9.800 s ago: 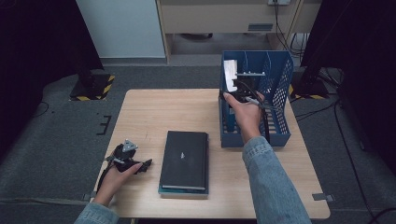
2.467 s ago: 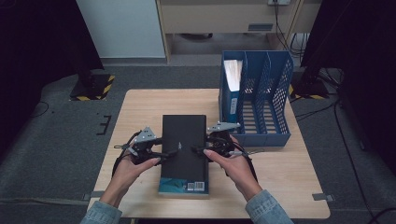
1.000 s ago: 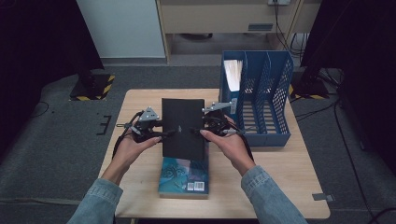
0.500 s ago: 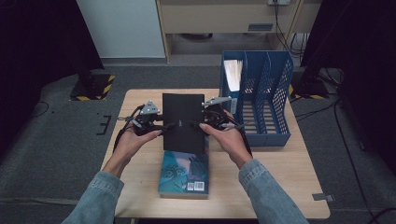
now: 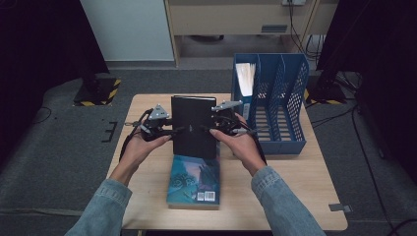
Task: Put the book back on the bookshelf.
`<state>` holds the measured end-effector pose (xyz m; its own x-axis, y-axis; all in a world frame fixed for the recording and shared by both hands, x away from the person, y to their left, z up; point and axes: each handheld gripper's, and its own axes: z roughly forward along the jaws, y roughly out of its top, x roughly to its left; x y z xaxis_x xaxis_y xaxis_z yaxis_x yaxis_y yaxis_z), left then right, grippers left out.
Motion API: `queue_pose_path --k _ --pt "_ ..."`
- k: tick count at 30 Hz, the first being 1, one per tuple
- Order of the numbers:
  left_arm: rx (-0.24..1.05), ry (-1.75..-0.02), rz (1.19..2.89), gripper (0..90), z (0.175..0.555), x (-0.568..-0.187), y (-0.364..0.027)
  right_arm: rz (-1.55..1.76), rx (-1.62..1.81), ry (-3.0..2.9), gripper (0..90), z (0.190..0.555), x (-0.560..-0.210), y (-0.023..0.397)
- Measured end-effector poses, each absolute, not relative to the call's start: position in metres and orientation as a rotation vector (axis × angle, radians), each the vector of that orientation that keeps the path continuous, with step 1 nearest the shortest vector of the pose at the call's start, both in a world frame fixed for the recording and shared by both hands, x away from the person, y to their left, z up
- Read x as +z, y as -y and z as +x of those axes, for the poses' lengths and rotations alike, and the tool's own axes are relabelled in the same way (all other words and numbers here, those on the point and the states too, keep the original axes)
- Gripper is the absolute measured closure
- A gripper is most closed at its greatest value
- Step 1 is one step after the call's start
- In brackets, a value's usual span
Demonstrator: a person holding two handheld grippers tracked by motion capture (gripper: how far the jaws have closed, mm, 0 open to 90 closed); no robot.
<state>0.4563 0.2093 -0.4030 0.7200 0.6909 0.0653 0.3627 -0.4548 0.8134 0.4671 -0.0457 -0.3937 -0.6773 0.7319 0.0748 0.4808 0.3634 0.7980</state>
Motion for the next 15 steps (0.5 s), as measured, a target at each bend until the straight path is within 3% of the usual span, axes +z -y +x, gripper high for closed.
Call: queue_pose_path --k 15 --pt "0.494 -0.768 2.045 49.3 0.418 -0.406 -0.204 0.997 1.227 -2.335 34.2 0.432 -0.397 0.057"
